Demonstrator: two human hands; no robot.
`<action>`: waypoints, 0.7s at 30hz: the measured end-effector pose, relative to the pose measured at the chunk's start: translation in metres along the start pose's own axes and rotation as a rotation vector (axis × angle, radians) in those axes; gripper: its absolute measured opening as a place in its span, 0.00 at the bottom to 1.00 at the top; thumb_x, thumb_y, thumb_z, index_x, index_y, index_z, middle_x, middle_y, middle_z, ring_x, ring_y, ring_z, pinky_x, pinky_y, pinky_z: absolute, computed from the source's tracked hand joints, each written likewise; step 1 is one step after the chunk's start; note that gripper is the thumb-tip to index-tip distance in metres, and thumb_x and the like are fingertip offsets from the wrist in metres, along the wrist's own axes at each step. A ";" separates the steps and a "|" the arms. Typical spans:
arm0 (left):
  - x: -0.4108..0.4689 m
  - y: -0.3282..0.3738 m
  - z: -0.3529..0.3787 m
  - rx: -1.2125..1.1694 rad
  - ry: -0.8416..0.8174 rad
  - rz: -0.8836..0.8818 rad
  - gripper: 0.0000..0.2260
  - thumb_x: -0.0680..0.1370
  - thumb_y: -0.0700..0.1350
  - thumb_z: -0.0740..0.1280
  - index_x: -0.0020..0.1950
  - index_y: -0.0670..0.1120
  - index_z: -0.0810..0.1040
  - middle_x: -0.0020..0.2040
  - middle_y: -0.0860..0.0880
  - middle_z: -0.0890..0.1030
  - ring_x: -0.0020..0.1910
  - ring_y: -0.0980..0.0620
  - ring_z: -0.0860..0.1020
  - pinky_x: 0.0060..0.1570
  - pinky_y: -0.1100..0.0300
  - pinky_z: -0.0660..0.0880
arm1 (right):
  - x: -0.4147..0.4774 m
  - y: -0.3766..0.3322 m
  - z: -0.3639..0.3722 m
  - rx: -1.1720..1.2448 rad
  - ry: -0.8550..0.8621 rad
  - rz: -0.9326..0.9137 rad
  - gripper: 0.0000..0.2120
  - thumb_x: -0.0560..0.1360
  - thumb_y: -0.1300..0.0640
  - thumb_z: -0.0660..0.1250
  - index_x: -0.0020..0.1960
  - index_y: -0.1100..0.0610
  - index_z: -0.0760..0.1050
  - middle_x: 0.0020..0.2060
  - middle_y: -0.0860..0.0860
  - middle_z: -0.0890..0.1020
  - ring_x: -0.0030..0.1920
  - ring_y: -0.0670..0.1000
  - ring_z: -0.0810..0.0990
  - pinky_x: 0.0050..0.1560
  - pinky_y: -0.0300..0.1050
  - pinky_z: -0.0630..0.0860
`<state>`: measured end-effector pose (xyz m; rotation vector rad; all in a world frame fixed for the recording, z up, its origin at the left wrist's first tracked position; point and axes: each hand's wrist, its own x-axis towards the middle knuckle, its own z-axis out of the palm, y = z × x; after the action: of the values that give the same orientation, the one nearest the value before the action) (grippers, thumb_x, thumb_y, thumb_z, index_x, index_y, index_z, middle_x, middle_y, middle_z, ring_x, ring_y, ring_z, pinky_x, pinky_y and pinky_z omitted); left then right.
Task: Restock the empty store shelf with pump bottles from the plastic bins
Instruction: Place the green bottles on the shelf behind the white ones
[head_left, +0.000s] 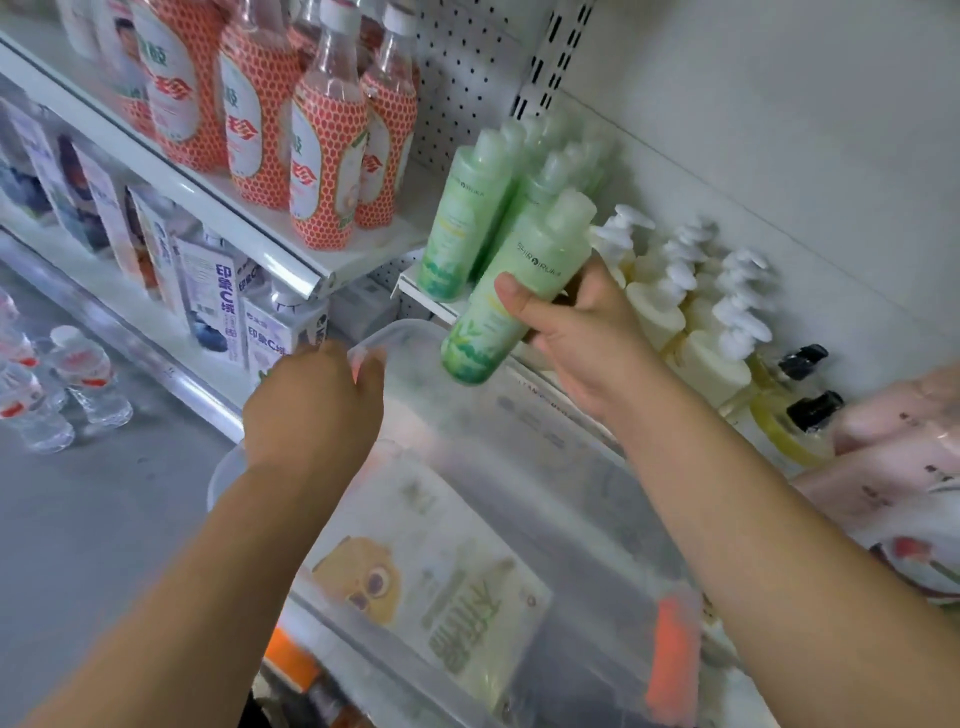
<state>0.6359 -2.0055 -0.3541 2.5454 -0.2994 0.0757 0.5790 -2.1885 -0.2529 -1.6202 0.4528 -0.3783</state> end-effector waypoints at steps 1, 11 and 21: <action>0.001 -0.001 0.001 -0.015 -0.002 -0.002 0.22 0.82 0.58 0.53 0.53 0.42 0.76 0.47 0.41 0.79 0.45 0.38 0.77 0.41 0.51 0.70 | 0.009 -0.006 0.004 -0.028 0.028 -0.034 0.21 0.74 0.64 0.76 0.61 0.52 0.73 0.58 0.52 0.84 0.61 0.52 0.83 0.63 0.57 0.79; 0.001 0.001 -0.005 -0.063 0.015 -0.020 0.22 0.82 0.58 0.52 0.52 0.43 0.77 0.45 0.44 0.79 0.45 0.41 0.77 0.42 0.51 0.75 | 0.072 0.001 0.028 -0.421 0.345 -0.210 0.27 0.72 0.57 0.77 0.67 0.53 0.69 0.60 0.50 0.80 0.59 0.51 0.81 0.64 0.54 0.79; 0.003 -0.001 0.000 -0.062 0.020 -0.028 0.23 0.82 0.60 0.51 0.51 0.44 0.76 0.46 0.44 0.79 0.44 0.41 0.77 0.39 0.52 0.74 | 0.082 0.037 0.046 -0.606 0.559 -0.317 0.28 0.75 0.50 0.75 0.68 0.61 0.69 0.63 0.55 0.80 0.62 0.56 0.79 0.65 0.45 0.74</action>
<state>0.6388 -2.0049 -0.3541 2.4853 -0.2540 0.0796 0.6704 -2.1929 -0.2957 -2.1806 0.7848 -1.0223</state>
